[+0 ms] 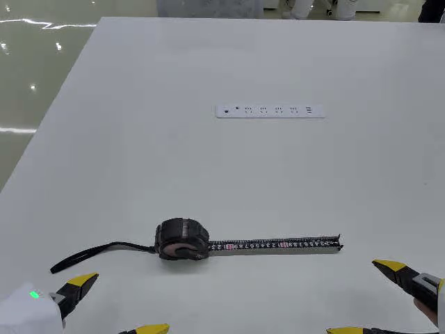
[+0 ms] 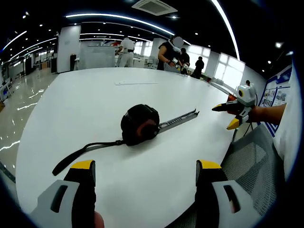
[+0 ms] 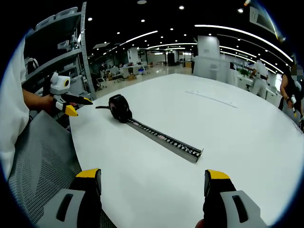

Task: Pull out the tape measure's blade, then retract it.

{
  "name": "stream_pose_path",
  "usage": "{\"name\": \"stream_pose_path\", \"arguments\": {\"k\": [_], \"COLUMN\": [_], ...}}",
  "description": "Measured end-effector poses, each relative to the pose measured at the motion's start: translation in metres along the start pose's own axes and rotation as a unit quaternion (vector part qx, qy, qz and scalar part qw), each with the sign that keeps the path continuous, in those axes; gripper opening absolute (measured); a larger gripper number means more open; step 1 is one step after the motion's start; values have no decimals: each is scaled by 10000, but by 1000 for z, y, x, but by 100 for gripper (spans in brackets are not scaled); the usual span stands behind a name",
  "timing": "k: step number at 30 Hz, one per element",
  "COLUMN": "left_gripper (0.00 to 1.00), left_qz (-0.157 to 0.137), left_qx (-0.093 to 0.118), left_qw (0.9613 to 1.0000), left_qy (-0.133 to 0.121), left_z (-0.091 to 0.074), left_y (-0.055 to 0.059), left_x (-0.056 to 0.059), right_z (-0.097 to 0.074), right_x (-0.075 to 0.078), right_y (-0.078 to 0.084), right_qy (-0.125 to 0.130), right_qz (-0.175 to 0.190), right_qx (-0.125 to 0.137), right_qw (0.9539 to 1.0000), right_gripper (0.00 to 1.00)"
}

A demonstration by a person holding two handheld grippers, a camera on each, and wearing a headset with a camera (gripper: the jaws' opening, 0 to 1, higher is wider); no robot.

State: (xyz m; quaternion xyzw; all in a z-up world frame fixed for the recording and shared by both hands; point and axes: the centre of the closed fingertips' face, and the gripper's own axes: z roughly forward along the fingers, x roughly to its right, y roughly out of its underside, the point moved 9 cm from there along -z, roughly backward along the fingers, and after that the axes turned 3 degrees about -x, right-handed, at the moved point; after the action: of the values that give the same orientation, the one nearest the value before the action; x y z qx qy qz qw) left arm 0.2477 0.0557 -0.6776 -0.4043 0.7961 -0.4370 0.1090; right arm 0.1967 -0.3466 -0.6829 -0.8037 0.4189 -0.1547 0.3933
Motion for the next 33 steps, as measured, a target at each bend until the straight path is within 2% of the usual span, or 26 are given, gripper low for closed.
{"name": "stream_pose_path", "arguments": {"k": [6,16,26,33], "left_gripper": [84,83,84,83], "left_qz": [7,91,92,35], "left_qx": [20,11,-15,-22], "left_qw": [10000,9999,9998,9998], "left_qy": [68,131,164,188], "left_z": [11,31,53,59], "left_y": [-11,-24,-31,-35], "left_x": [4,10,13,12], "right_z": [2,2,1,0], "right_x": [2,4,8,9], "right_y": [0,-2,-1,0], "right_qy": [-18,-13,4,24], "right_qz": [-16,-10,-11,23], "right_qx": [-4,14,11,26], "right_qw": [10000,10000,10000,10000], "right_gripper": [90,90,90,90]}}
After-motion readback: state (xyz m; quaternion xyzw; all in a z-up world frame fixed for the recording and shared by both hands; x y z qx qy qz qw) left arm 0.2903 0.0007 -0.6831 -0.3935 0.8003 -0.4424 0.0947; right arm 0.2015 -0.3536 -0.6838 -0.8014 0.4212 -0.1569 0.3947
